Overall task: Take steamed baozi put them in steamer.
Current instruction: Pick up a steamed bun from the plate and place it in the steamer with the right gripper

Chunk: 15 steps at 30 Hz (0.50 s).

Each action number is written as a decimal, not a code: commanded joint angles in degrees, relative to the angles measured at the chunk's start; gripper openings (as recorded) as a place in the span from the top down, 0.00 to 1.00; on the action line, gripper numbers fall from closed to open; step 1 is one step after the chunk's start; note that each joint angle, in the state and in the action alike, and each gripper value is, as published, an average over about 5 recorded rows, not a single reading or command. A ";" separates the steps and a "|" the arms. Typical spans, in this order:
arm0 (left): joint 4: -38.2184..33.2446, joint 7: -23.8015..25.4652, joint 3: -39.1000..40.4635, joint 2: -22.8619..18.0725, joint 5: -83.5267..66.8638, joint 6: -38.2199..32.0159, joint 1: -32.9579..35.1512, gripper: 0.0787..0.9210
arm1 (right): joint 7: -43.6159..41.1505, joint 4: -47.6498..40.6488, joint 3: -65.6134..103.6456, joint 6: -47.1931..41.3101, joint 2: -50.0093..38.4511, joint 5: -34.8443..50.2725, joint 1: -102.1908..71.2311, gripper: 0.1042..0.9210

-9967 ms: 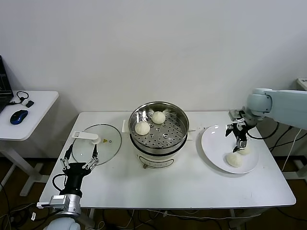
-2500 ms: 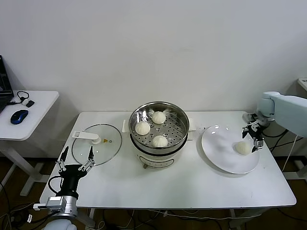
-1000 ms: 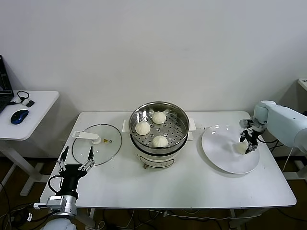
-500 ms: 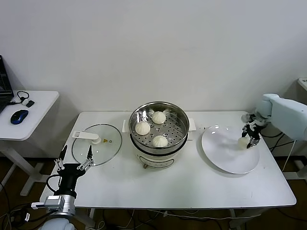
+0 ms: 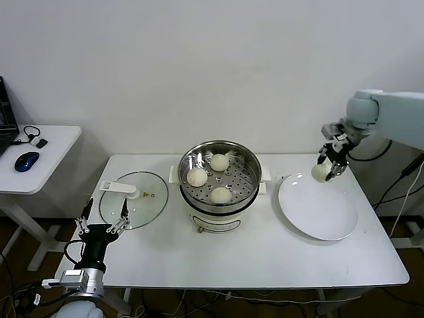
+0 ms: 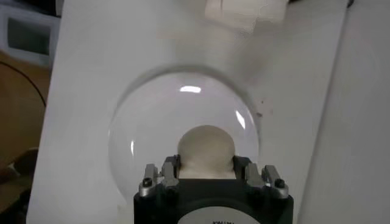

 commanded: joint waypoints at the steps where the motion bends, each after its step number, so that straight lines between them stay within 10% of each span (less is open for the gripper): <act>1: -0.35 0.05 -0.10 0.52 -0.49 0.09 -0.18 0.12 | 2.43 17.94 -8.26 -7.04 7.00 16.17 18.64 0.41; 15: -0.55 0.19 -0.35 0.80 -0.97 0.34 -1.07 0.12 | 9.27 13.34 3.04 -15.03 17.36 20.14 9.23 0.41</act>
